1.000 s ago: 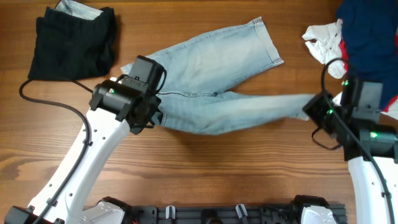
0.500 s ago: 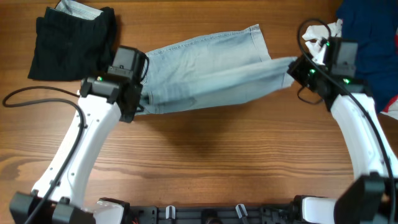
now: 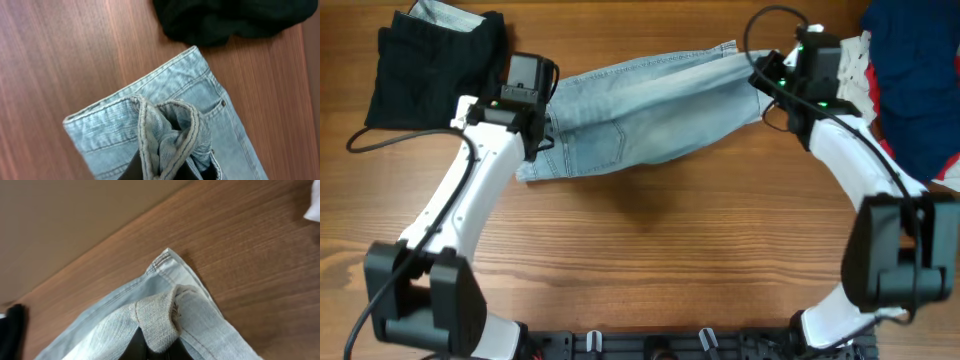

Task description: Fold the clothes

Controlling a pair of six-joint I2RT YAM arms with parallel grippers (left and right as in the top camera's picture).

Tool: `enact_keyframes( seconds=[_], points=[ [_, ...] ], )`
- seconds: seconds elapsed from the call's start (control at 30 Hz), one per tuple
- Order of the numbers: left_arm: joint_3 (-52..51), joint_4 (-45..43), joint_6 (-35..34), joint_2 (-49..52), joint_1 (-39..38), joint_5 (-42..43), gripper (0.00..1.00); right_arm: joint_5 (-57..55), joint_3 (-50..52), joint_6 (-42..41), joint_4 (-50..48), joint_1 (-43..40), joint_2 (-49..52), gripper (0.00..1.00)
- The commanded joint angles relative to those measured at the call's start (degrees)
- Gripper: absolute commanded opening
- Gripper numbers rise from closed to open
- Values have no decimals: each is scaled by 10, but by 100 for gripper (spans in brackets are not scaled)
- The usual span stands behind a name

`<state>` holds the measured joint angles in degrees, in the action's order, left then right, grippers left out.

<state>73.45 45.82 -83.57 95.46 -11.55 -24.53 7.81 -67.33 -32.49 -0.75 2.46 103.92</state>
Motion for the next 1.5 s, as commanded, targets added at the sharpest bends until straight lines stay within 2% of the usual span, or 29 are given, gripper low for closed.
enact_keyframes(
  seconds=[0.0,0.5,0.57,0.6,0.63,0.67,0.7,0.73,0.87,0.97,1.1,1.23,1.37,1.4,1.47],
  points=[
    [-1,-29,-11,24,10,-76,4,-40,-15,-2,-54,4,37,4],
    [-1,-177,-11,92,11,-134,4,-61,-15,-26,-161,40,127,6],
    [-1,-191,-11,99,12,-146,18,-67,-15,-25,-169,45,137,9],
    [-1,-197,-11,101,13,-150,41,-68,-15,-24,-175,47,140,20],
    [-1,-202,-11,103,15,-153,67,-68,-15,-21,-184,49,145,36],
    [-1,-205,-11,104,16,-155,96,-68,-15,-20,-190,50,147,64],
    [-1,-207,-11,104,20,-161,100,-68,-15,-19,-194,51,148,89],
    [-1,-209,-11,104,24,-163,100,-69,-15,-19,-195,51,148,99],
    [-1,-212,-4,103,43,-163,100,-74,-15,-3,-203,51,148,100],
    [0,-212,44,102,50,-146,100,-59,-16,12,-196,51,139,100],
    [0,-208,139,95,49,-96,100,-8,-16,51,-160,51,100,100],
    [1,-207,280,75,49,11,99,71,-16,115,-126,51,52,99],
    [2,-198,345,53,46,111,99,116,-16,163,-116,54,34,99],
    [2,-200,363,53,44,120,98,116,-16,164,-113,54,34,99],
    [2,-194,403,55,37,128,88,116,-16,164,-102,54,34,99]
  ],
)
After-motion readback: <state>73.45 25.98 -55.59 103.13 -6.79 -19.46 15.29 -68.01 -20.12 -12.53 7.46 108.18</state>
